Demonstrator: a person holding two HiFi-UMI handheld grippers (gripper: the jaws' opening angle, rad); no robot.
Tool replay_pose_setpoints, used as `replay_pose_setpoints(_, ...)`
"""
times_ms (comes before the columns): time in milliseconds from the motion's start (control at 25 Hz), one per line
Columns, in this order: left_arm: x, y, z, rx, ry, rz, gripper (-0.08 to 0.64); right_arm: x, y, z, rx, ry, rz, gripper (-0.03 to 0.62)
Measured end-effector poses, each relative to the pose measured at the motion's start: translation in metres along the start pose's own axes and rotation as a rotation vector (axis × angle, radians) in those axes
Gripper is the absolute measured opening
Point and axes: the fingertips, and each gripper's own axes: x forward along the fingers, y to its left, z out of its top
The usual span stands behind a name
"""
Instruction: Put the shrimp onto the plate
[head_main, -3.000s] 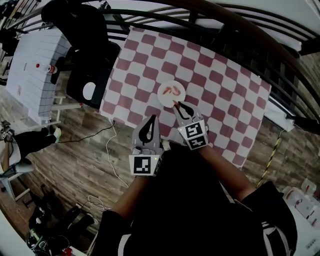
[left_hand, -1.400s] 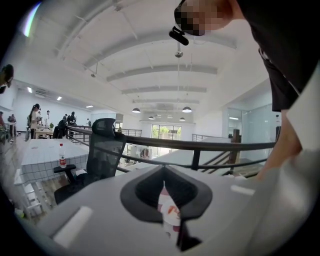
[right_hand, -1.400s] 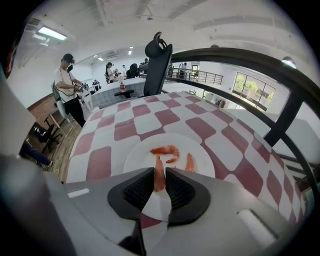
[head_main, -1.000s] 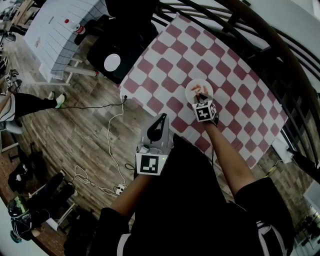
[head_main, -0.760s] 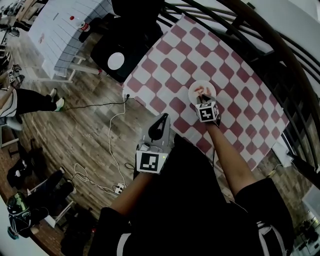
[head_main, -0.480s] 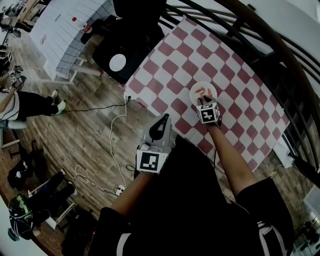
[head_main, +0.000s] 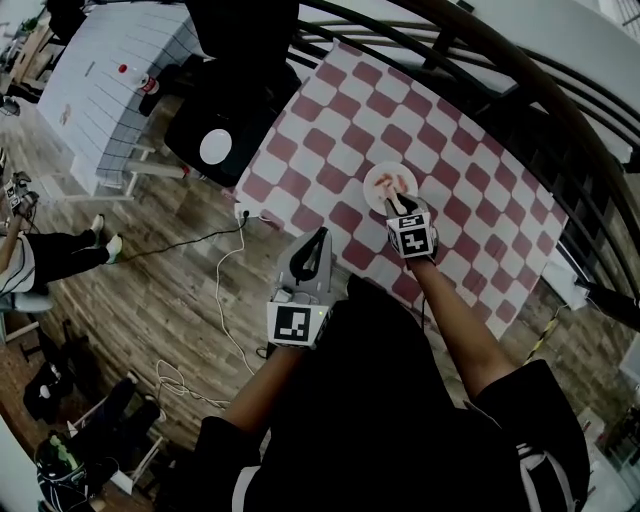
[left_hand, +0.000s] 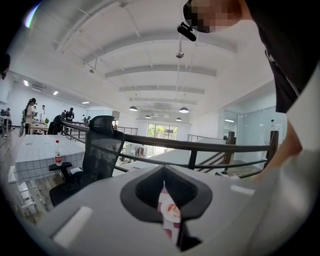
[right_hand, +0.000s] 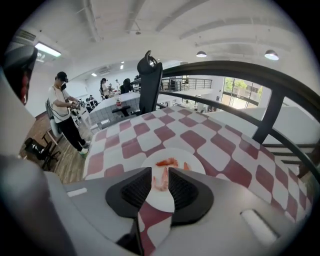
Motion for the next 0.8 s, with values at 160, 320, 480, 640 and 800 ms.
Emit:
replay_pose_setpoints(160,0.002,-0.003,-0.004,0.027,-0.005,-0.067,0.009,-0.032,0.010,0.021,0.050,-0.080,-0.018,0.103)
replay_pose_setpoints(320,0.003,-0.010,-0.002,0.007,-0.018,-0.155,0.009,-0.060,0.017,0.037,0.089,-0.149,-0.050,0.094)
replay_pose_setpoints(480,-0.004,-0.013,0.011,-0.012,-0.032,-0.219,0.009,-0.086,0.021,0.035,0.147,-0.174,-0.115,0.076)
replay_pose_setpoints(640,-0.010,-0.009,0.019,-0.027,-0.044,-0.274,0.009,-0.116,0.032,0.040,0.184,-0.209,-0.181,0.061)
replay_pose_setpoints(800,-0.015,-0.004,0.015,-0.045,-0.047,-0.315,0.009,-0.152,0.045,0.055,0.242,-0.291,-0.233,0.040)
